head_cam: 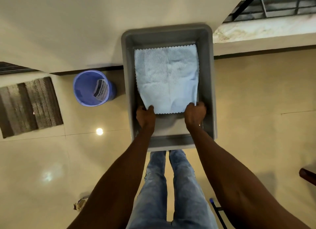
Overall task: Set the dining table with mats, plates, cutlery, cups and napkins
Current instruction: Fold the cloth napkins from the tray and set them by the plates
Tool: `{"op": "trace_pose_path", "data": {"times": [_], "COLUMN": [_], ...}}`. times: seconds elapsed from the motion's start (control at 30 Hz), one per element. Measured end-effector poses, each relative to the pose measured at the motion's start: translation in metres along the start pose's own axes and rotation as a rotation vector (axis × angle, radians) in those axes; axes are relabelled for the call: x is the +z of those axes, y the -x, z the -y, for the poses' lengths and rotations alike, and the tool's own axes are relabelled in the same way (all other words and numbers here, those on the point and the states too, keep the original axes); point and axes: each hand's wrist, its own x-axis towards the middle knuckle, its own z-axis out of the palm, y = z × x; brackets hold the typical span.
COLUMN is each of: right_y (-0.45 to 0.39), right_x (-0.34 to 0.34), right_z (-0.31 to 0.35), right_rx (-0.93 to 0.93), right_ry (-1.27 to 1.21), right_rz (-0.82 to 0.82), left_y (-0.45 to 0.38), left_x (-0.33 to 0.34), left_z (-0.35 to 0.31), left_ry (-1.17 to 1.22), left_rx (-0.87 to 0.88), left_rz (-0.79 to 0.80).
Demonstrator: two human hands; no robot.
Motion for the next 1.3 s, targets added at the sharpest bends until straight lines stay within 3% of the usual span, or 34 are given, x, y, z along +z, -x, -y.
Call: {"op": "trace_pose_path", "data": {"times": [0.1,0.2,0.4,0.57,0.63,0.73,0.87,0.97,1.03,1.13,1.23,1.3], "right_y": [0.013,0.033,0.070,0.089,0.095,0.109,0.123,0.140,0.156,0.172,0.165,0.156], "right_x": [-0.018,-0.047,-0.115,-0.174,-0.195,-0.225,-0.254,-0.277,-0.298,-0.325,-0.314,-0.293], "right_z": [0.014,0.025,0.055,0.070,0.077,0.086,0.100,0.120,0.146,0.196,0.194,0.162], "right_rx": [0.164,0.067,-0.203,-0.456,-0.537,-0.621,-0.756,-0.825,-0.856,-0.915,-0.665,-0.547], "right_ry": [-0.362,-0.476,-0.446,-0.233,-0.199,-0.194,-0.191,-0.186,-0.242,-0.420,-0.379,-0.234], "right_rz": [-0.001,0.055,0.156,0.259,0.241,0.193,0.131,0.153,0.229,0.338,0.606,0.649], "left_y": [0.018,0.047,0.097,0.134,0.153,0.181,0.207,0.232,0.244,0.271,0.270,0.259], "left_x": [-0.012,-0.031,-0.073,-0.112,-0.125,-0.143,-0.164,-0.181,-0.198,-0.230,-0.239,-0.233], "left_z": [-0.011,-0.025,-0.065,-0.085,-0.093,-0.102,-0.119,-0.140,-0.163,-0.213,-0.204,-0.165], "left_ry": [0.135,0.242,0.121,0.089,0.098,0.128,-0.030,-0.025,-0.013,0.268,0.377,0.367], "left_rx": [0.037,0.169,0.320,0.418,0.477,0.595,0.700,0.768,0.769,0.728,0.470,0.335], "left_rz": [-0.013,0.008,0.040,0.262,0.273,0.133,-0.158,-0.204,-0.168,-0.049,0.361,0.539]}}
